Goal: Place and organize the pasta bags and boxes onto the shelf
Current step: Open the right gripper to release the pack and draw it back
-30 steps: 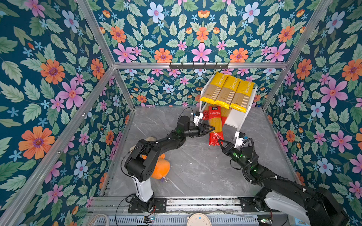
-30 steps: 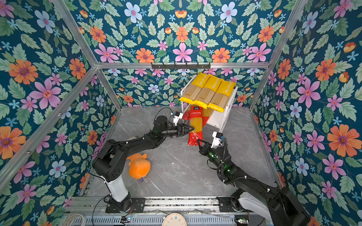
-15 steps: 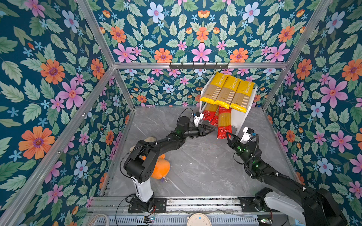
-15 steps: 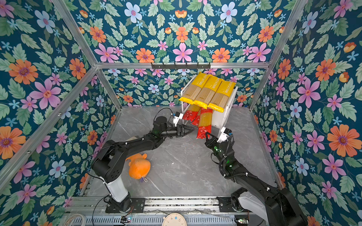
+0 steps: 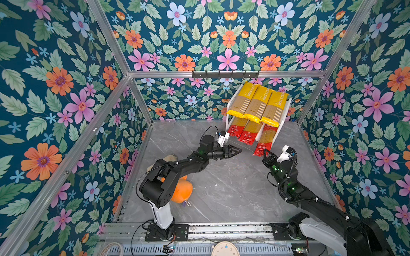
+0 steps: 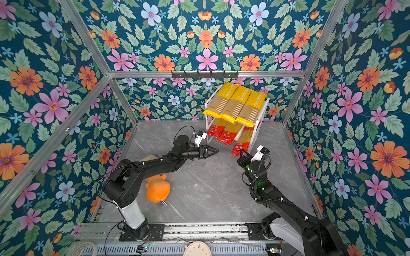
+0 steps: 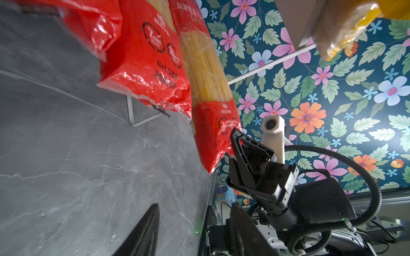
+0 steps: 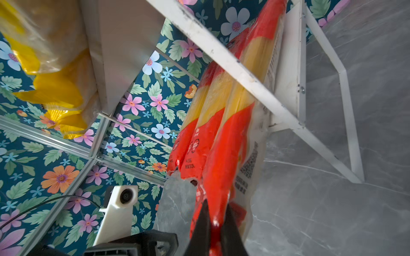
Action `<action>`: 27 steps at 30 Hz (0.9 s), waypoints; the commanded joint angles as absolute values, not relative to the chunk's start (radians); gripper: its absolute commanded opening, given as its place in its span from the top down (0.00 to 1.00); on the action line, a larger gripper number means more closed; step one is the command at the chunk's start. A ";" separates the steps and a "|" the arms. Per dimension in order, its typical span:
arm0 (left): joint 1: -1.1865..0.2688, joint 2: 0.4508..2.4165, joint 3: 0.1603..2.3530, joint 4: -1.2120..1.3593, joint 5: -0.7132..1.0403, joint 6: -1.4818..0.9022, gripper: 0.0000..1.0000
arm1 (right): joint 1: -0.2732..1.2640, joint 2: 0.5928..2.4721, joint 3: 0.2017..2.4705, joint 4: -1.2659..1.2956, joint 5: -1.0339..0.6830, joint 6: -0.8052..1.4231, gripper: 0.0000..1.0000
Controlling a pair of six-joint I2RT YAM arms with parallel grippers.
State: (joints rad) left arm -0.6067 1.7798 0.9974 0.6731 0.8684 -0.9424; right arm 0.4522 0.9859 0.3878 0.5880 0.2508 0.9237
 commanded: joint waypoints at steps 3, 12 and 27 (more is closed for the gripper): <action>-0.600 1.772 0.996 0.682 0.877 -0.928 0.46 | 0.449 1.005 0.424 0.660 0.288 0.896 1.00; -0.598 1.769 0.997 0.674 0.878 -0.927 0.46 | 0.369 1.104 0.479 0.699 0.197 0.864 1.00; -0.594 1.787 1.008 0.670 0.884 -0.936 0.47 | 0.342 1.066 0.421 0.540 0.088 0.943 0.55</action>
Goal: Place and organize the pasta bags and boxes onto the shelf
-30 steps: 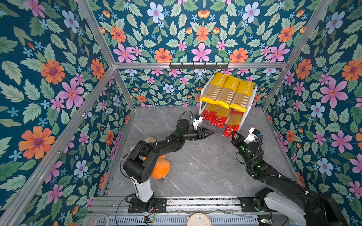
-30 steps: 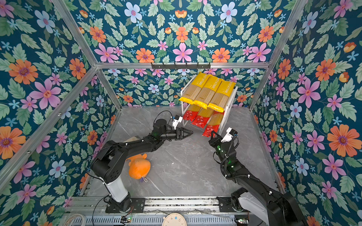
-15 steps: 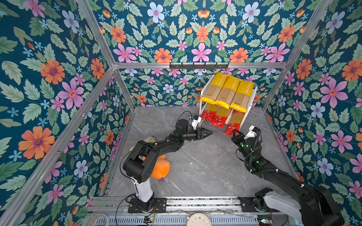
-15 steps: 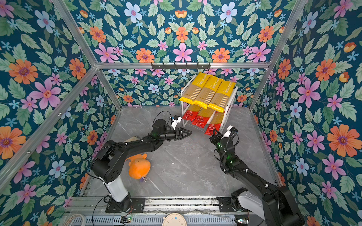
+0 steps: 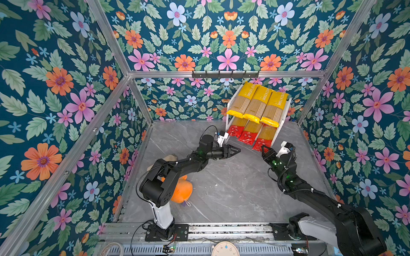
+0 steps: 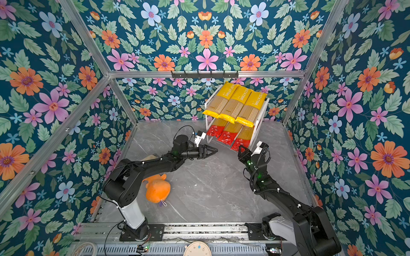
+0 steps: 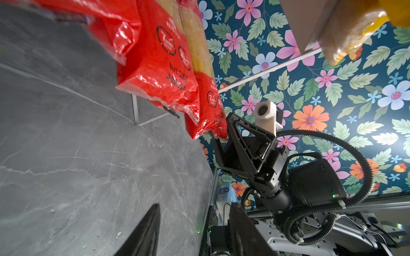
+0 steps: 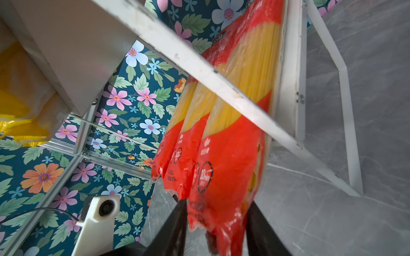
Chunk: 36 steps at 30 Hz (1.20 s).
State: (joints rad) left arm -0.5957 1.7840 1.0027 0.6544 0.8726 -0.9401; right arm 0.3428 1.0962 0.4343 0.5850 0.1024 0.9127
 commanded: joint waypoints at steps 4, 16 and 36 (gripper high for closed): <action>-0.594 1.787 1.011 0.669 0.879 -0.927 0.47 | 0.342 0.967 0.370 0.427 0.091 0.948 0.55; -0.593 1.749 1.009 0.472 0.718 -0.769 0.47 | 0.342 0.865 0.340 0.260 0.052 0.922 0.57; -0.537 1.443 0.788 0.270 0.262 -0.454 0.43 | 0.343 0.911 0.460 0.105 0.065 0.725 0.57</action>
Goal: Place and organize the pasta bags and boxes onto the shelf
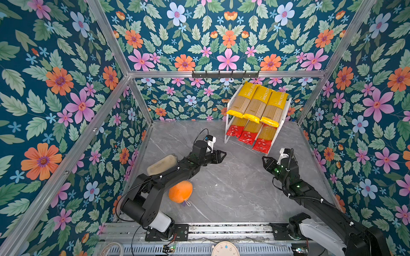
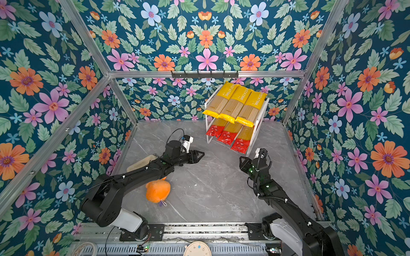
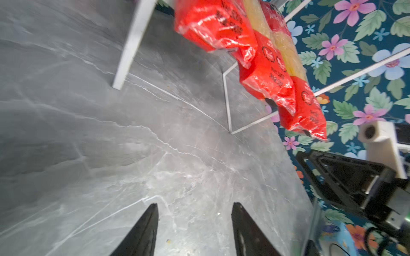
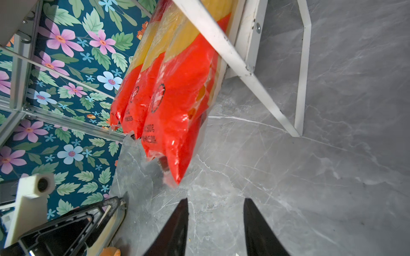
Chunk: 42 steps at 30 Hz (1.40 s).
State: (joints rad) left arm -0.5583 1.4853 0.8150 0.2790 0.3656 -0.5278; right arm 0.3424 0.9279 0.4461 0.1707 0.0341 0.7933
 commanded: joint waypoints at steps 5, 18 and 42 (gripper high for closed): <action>-0.482 1.316 0.714 0.237 0.136 -0.352 0.41 | 0.341 0.831 0.470 -0.020 0.142 0.617 0.57; -0.427 1.015 0.469 0.316 -0.518 -0.083 0.31 | 0.172 0.781 0.472 -0.059 0.416 0.339 0.50; -0.181 1.483 0.217 1.286 -0.605 0.007 0.30 | -0.066 1.143 0.213 0.774 0.358 0.258 0.45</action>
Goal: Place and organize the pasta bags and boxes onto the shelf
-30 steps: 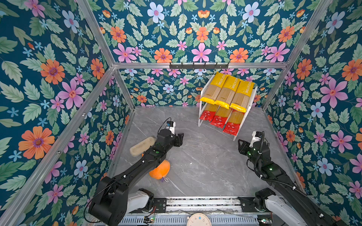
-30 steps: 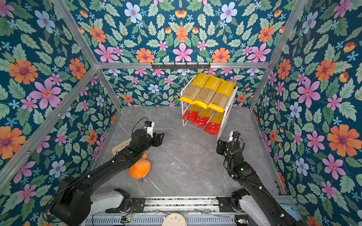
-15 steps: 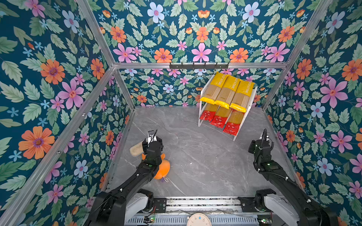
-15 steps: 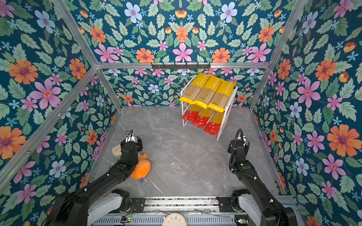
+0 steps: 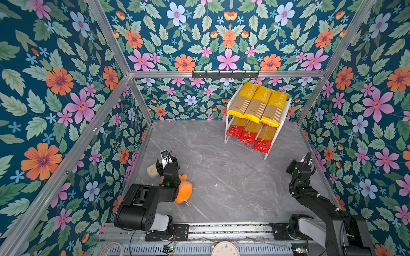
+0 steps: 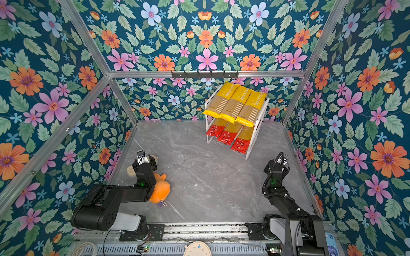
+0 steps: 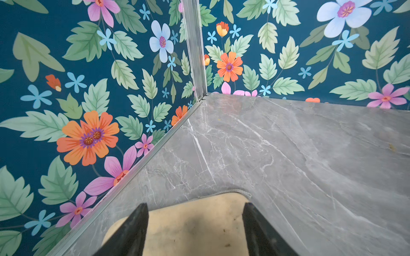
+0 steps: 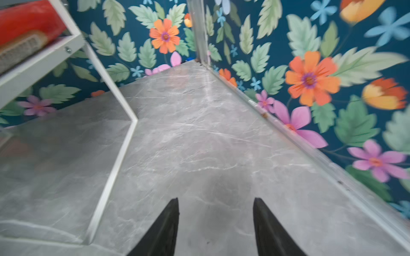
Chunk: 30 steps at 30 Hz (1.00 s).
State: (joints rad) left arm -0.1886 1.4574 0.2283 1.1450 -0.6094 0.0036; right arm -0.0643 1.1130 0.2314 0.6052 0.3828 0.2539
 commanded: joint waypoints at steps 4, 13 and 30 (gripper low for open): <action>-0.170 1.538 0.198 1.383 -0.581 0.012 0.30 | -0.067 1.235 0.159 0.946 0.341 0.253 0.44; -0.155 1.533 0.224 1.306 -0.516 0.005 0.30 | -0.071 1.292 0.189 0.955 0.285 0.230 0.41; -0.061 1.599 0.276 1.238 -0.282 -0.032 0.29 | -0.095 1.457 0.184 1.162 0.082 0.154 0.33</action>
